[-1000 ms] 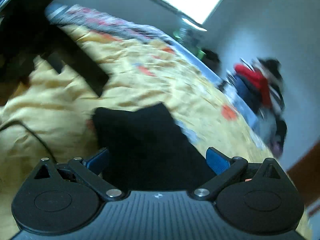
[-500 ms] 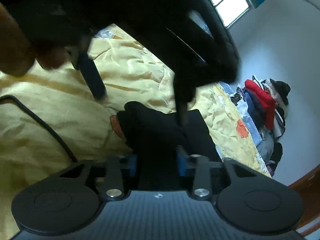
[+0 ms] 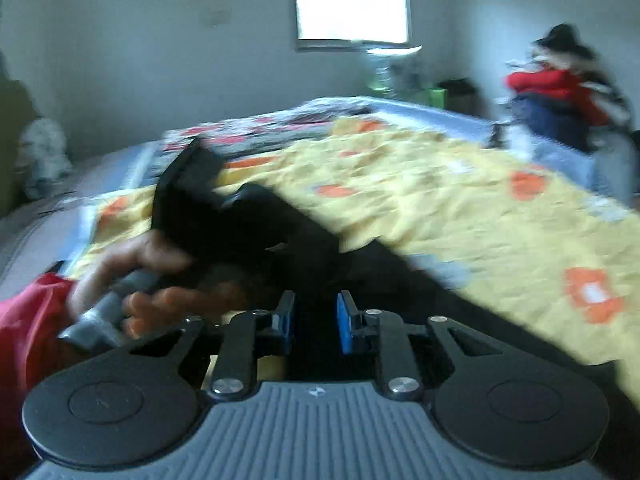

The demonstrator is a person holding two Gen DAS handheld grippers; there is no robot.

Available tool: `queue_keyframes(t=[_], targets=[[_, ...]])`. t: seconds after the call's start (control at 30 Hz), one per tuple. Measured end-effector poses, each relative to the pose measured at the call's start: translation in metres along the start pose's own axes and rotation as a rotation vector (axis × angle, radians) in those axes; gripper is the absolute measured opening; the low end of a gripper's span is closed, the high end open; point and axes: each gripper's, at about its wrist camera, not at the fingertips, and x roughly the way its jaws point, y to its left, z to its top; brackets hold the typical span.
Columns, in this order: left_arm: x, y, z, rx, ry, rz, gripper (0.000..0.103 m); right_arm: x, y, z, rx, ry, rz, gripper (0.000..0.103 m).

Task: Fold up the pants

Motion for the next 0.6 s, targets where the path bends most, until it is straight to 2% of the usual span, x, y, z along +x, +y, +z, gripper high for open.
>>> queue_keyframes(t=[0.07, 0.1, 0.13, 0.2, 0.27, 0.33, 0.37, 0.47, 0.6], targets=[[-0.003, -0.005, -0.006, 0.051, -0.034, 0.027, 0.021, 0.016, -0.015, 0.001, 0.018, 0.052, -0.171, 0.022], [-0.006, -0.011, -0.011, 0.101, -0.064, 0.053, 0.021, 0.030, -0.023, -0.001, 0.026, 0.095, -0.222, 0.022], [-0.008, -0.024, -0.019, 0.184, -0.111, 0.097, 0.021, 0.047, -0.027, -0.007, 0.034, 0.143, -0.246, 0.022], [-0.015, -0.046, -0.038, 0.325, -0.189, 0.169, 0.020, 0.073, -0.029, -0.019, 0.026, 0.216, -0.226, 0.022], [-0.029, -0.075, -0.062, 0.484, -0.271, 0.204, 0.020, 0.067, -0.024, -0.017, 0.021, 0.138, -0.227, 0.022], [-0.044, -0.107, -0.087, 0.616, -0.338, 0.192, 0.020, 0.037, -0.021, -0.011, 0.093, 0.022, -0.130, 0.022], [-0.050, -0.121, -0.098, 0.657, -0.360, 0.177, 0.020, 0.029, -0.022, -0.006, 0.115, -0.015, -0.106, 0.022], [-0.059, -0.160, -0.130, 0.754, -0.415, 0.127, 0.020, -0.006, -0.035, 0.000, 0.177, -0.138, -0.123, 0.022], [-0.051, -0.199, -0.173, 0.837, -0.391, 0.048, 0.020, -0.070, -0.060, -0.016, 0.316, -0.254, -0.122, 0.022]])
